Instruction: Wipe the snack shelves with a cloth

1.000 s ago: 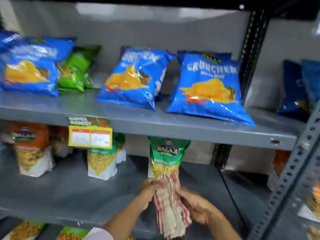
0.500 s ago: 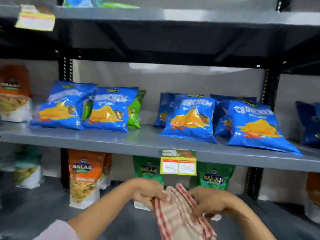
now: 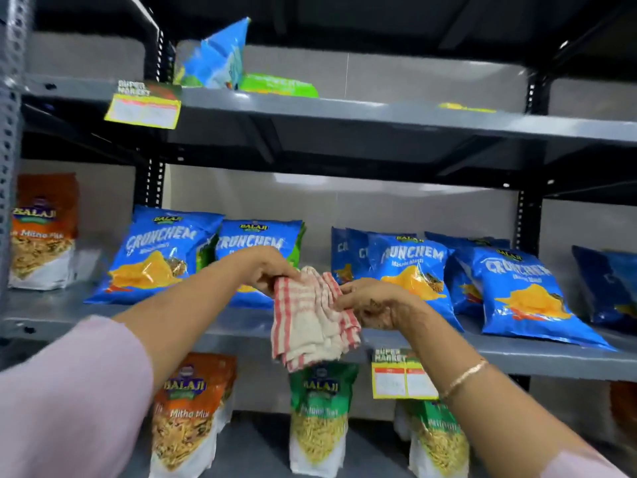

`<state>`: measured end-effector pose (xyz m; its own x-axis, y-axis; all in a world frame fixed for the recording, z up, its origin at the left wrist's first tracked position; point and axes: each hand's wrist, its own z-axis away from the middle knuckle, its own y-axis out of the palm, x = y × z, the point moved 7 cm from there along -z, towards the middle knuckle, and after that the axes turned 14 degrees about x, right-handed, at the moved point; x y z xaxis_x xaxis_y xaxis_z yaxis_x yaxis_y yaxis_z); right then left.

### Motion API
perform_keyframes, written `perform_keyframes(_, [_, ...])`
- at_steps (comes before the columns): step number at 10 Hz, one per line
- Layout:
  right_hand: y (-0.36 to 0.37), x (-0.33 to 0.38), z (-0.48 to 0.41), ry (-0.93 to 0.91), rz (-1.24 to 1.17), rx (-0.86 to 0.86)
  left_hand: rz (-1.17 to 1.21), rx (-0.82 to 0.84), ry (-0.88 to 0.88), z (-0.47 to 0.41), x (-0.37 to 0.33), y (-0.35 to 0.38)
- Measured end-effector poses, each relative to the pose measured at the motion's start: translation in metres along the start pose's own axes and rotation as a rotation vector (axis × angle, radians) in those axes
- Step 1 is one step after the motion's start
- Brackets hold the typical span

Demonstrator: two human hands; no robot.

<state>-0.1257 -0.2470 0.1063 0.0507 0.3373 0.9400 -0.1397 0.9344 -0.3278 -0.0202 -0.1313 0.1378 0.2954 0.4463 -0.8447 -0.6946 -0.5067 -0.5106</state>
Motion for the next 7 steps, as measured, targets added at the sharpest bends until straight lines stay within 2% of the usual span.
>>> perform_keyframes(1, [-0.028,0.005,-0.021,0.048,0.046,-0.187,0.022,-0.151,0.027,-0.031,-0.005,-0.01])
perform_keyframes(2, [-0.049,-0.008,-0.043,0.123,0.142,-0.381,-0.054,-0.292,0.042,-0.063,-0.002,-0.015])
perform_keyframes(4, [-0.071,-0.032,-0.067,0.173,0.62,-0.632,-0.363,-0.389,-0.042,-0.098,0.008,-0.006])
perform_keyframes(5, [-0.071,-0.04,-0.072,0.158,0.709,-0.614,-0.479,-0.409,-0.061,-0.108,0.022,0.004])
perform_keyframes(6, [-0.067,-0.033,-0.062,0.137,0.655,-0.577,-0.573,-0.449,-0.088,-0.108,0.029,0.007])
perform_keyframes(7, [-0.053,0.02,-0.018,-0.268,0.336,-0.588,-0.831,-0.715,0.017,-0.089,0.003,0.003])
